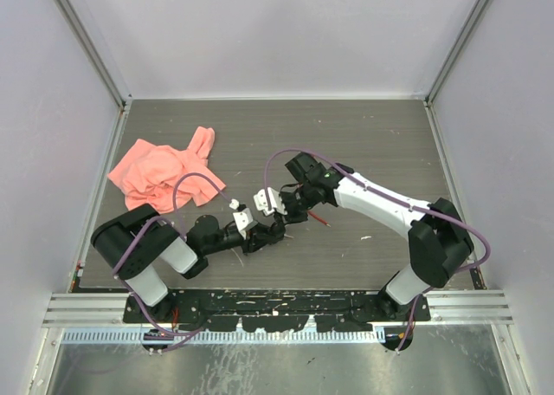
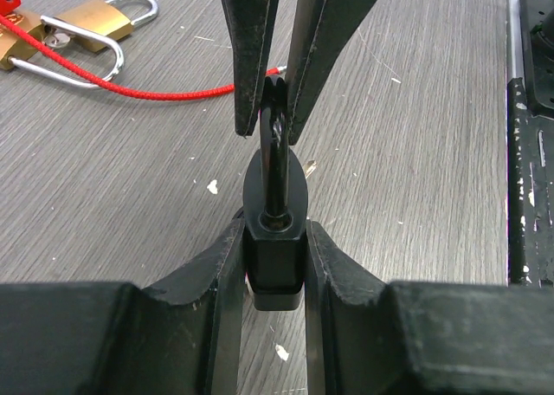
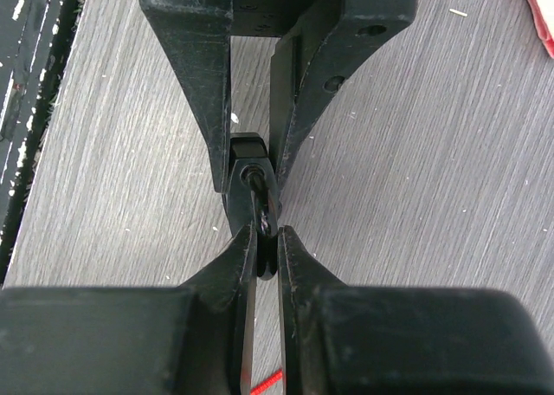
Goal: Lock with the key
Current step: Lock the lock.
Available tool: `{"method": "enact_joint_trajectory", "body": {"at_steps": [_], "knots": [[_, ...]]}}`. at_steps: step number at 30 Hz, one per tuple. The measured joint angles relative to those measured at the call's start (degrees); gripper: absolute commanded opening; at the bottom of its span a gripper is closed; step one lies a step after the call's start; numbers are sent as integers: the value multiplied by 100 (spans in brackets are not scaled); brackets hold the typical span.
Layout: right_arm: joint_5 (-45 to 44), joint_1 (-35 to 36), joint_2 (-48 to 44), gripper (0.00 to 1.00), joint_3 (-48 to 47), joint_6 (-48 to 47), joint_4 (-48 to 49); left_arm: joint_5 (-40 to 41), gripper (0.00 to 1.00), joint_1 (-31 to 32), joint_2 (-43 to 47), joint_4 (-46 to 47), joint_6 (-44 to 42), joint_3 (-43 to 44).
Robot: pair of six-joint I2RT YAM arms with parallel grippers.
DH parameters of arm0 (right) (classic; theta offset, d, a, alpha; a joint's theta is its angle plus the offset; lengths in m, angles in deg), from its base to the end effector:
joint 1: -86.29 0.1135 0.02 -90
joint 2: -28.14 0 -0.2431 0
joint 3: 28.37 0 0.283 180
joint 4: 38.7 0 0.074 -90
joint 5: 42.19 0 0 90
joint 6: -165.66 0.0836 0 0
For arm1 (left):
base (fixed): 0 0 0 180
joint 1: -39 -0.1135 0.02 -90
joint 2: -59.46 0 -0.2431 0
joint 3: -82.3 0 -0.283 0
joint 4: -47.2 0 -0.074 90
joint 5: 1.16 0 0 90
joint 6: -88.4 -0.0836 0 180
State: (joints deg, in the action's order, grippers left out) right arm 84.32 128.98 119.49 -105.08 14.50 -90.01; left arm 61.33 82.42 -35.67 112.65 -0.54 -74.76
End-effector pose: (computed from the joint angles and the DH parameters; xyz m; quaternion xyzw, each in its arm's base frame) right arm 0.2287 0.2787 0.1561 -0.7714 0.5214 0.2706 0.2445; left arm 0.1735 -0.2174 0.0688 0.4096 0.6199 -0.4087 0.5300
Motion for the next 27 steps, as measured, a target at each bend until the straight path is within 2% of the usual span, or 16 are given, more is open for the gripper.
{"method": "enact_joint_trajectory", "body": {"at_steps": [10, 20, 27], "knots": [[-415, 402, -28, 1, 63, -114, 352, -157, 0, -109, -26, 103, -22, -76], [-765, 649, -131, 1, 485, -334, 1281, -269, 0, -273, 28, 57, 17, -142], [-881, 664, -291, 1, 634, -623, 1292, -284, 0, -256, 28, 26, 13, -109]]}}
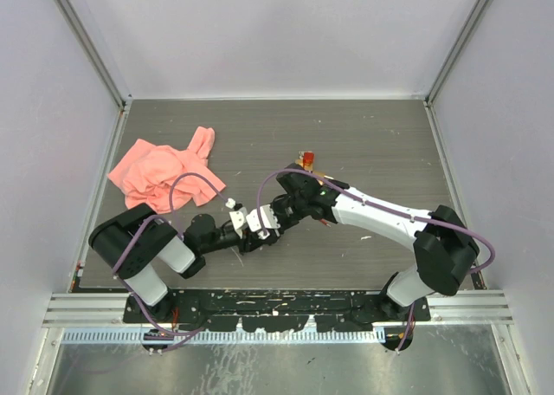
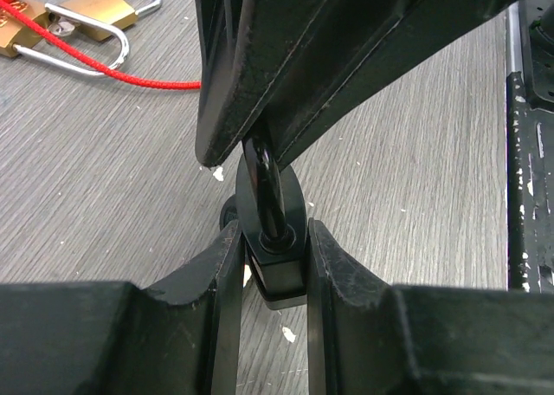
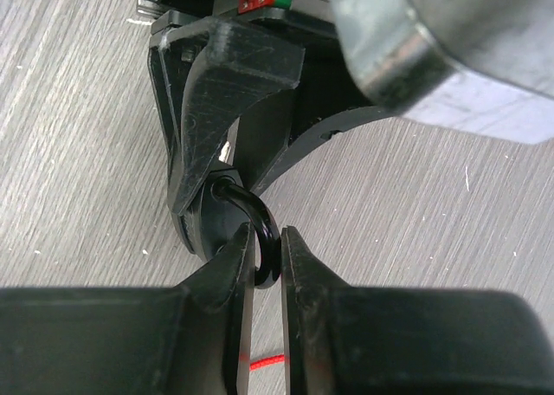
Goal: Lock with the key
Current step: Lock the lock.
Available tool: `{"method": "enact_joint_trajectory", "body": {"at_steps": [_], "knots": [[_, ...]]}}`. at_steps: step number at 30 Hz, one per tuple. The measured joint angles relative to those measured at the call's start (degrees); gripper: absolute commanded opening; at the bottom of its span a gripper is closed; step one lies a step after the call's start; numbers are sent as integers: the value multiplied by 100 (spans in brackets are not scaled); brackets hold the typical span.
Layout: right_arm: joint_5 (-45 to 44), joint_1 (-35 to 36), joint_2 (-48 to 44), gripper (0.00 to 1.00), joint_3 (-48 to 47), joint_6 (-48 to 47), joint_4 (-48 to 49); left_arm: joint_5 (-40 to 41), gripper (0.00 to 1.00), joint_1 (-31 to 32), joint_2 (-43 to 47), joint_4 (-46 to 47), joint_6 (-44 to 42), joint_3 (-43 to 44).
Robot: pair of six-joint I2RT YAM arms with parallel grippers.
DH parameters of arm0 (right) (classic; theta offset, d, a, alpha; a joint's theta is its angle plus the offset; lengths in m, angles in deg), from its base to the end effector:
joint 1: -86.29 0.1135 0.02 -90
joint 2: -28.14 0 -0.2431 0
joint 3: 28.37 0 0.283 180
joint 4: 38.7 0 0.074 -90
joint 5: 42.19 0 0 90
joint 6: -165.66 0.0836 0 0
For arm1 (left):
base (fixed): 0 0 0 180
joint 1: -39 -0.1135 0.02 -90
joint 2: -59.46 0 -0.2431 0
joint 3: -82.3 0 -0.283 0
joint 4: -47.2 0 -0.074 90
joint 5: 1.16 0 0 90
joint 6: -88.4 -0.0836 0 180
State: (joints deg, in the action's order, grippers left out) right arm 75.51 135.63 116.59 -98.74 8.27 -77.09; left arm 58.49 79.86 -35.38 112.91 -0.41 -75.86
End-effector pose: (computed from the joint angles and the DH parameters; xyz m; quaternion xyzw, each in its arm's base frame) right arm 0.2078 0.3016 0.1453 -0.8277 0.4288 0.1824 0.3125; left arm 0.1752 -0.2074 0.0666 0.4085 0.6228 -0.4122 0.5247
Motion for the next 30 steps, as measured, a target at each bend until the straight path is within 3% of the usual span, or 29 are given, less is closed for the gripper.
{"method": "enact_joint_trajectory", "body": {"at_steps": [8, 18, 30], "knots": [[-33, 2, -31, 1, -144, -426, -538, -168, 0, 9, 17, -179, -129, 116], [223, 0, 223, 1, -492, -560, -1462, -299, 0, 136, 555, -1268, -907, 313], [916, -310, 498, 1, -496, 90, -1567, -466, 0, 162, 186, -726, -874, 297]]}}
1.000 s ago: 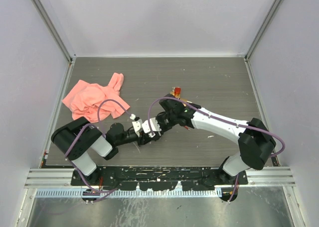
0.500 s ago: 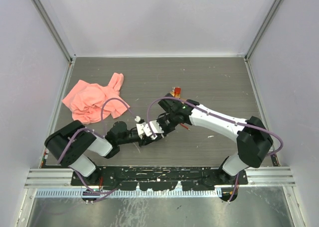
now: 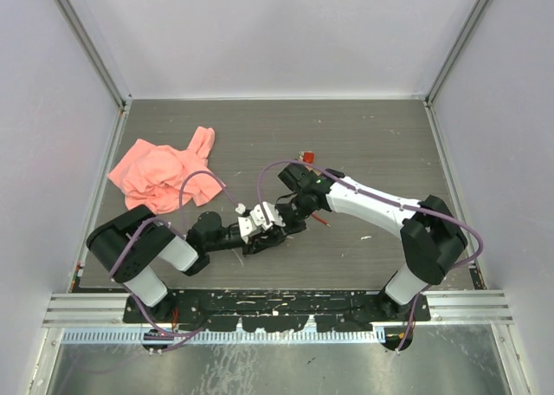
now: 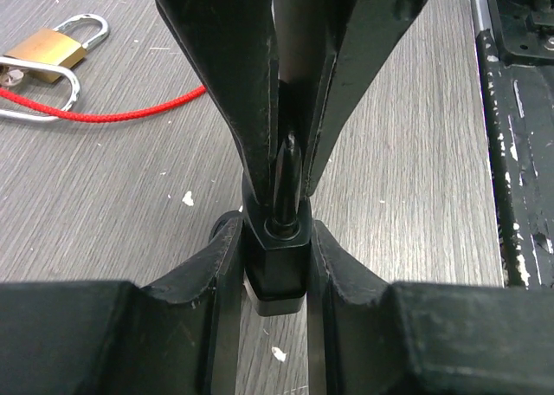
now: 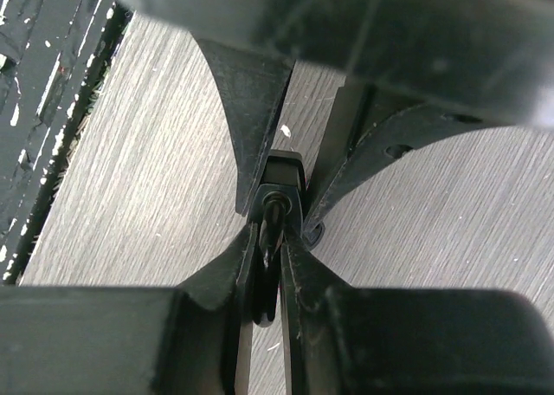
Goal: Lock with the key
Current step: Lock the lock.
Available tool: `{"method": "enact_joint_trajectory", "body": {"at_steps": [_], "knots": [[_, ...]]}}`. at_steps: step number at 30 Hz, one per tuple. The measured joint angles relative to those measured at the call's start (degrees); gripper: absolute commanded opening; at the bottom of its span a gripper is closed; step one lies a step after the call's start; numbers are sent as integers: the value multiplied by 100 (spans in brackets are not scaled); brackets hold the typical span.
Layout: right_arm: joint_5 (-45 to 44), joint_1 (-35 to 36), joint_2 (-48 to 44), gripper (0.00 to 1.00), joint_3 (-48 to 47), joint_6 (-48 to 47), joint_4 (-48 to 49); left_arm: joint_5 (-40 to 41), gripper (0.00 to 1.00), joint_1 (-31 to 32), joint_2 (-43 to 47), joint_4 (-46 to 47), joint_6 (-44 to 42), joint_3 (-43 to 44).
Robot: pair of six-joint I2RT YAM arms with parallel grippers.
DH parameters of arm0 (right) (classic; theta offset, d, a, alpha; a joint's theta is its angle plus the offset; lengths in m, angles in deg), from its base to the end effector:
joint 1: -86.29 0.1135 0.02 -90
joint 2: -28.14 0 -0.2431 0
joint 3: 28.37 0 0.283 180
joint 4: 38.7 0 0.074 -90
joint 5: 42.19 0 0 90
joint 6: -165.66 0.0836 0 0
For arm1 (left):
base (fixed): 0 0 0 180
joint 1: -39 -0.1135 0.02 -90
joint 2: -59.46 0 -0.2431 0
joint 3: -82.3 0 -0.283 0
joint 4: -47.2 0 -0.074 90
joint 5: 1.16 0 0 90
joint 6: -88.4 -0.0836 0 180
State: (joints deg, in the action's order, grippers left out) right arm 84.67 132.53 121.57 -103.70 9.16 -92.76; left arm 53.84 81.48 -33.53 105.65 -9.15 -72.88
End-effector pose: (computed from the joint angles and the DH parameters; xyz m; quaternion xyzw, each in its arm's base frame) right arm 0.2036 0.2851 0.1341 -0.8075 0.4783 0.2816 0.1997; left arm 0.1729 -0.2233 0.0695 0.4840 0.5787 -0.4038 0.5175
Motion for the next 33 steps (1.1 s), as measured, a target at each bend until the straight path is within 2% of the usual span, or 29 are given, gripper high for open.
{"method": "enact_joint_trajectory", "body": {"at_steps": [3, 8, 12, 21, 26, 30, 33], "knots": [[127, -136, 11, 4, -9, 59, -24, 37, 0, 0, -66, 109, 87, 2], [472, -610, 240, 18, -339, 247, -468, 162, 0, -2, -74, 122, 199, 42], [651, -774, 221, 23, -339, 404, -487, 175, 0, -11, -9, -120, 238, 151], [588, -782, 28, 53, -26, 894, -455, 61, 0, -9, 201, -522, 184, 199], [625, -986, -208, 58, 153, 1023, -431, 68, 0, -11, 238, -577, 164, 199], [780, -1655, -337, 59, 280, 1121, -632, 105, 0, -50, 280, -625, 166, 199], [944, -2068, -645, 62, 575, 1123, -415, 120, 0, -50, 284, -627, 166, 197]]}}
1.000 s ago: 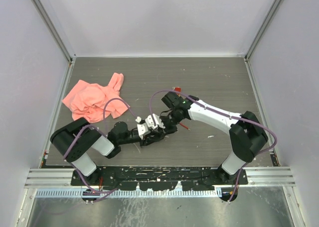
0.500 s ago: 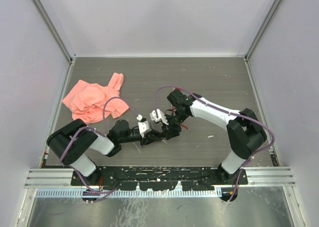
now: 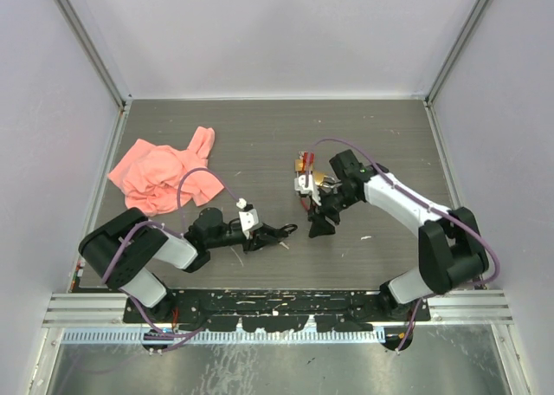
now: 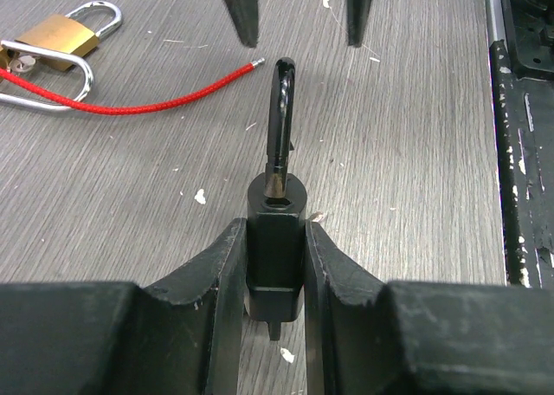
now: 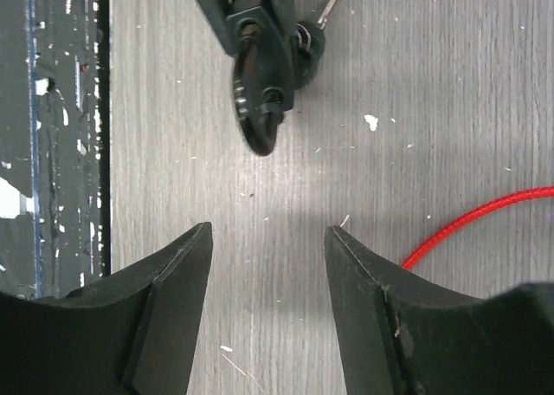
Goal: Lock with the key
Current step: Lock the lock.
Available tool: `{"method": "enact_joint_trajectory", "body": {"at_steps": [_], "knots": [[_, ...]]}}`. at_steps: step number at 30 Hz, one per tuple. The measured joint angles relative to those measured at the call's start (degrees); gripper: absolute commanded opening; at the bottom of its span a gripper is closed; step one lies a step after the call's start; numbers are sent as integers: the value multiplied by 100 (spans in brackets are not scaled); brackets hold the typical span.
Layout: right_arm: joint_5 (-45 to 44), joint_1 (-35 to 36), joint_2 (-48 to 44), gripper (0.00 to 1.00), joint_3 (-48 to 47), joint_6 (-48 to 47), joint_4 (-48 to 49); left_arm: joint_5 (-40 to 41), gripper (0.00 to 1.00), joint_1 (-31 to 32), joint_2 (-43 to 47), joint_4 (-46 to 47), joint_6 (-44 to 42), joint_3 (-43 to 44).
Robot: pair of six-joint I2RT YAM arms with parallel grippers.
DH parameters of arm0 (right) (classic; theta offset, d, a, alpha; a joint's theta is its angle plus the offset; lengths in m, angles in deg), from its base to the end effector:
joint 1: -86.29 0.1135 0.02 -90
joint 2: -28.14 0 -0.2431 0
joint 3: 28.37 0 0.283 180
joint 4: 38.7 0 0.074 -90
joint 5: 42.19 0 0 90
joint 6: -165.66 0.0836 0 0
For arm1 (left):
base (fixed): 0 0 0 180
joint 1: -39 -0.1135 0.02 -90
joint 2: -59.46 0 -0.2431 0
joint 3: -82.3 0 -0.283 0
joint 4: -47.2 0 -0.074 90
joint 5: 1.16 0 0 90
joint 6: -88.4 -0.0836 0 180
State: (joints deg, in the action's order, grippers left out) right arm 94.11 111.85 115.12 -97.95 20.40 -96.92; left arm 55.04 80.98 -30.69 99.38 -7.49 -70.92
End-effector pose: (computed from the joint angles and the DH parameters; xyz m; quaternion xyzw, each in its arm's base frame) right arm 0.2536 0.1883 0.1440 -0.6288 0.6627 0.3475 0.2112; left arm 0.1832 -0.2274 0.0758 0.4686 0.6009 -0.4017 0.5079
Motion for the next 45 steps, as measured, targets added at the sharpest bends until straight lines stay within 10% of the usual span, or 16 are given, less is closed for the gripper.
{"method": "enact_joint_trajectory", "body": {"at_steps": [11, 38, 45], "knots": [[1054, -149, -481, 67, 612, -472, 730, 13, 0, 0, 4, 4, 2, -11], [1187, 273, 0, 1, 328, -317, 1248, 26, 1, 0, 7, 4, 4, -20], [1056, 302, -85, 1, 328, -236, 1344, 177, 59, 0, -7, 116, 258, -55]]}}
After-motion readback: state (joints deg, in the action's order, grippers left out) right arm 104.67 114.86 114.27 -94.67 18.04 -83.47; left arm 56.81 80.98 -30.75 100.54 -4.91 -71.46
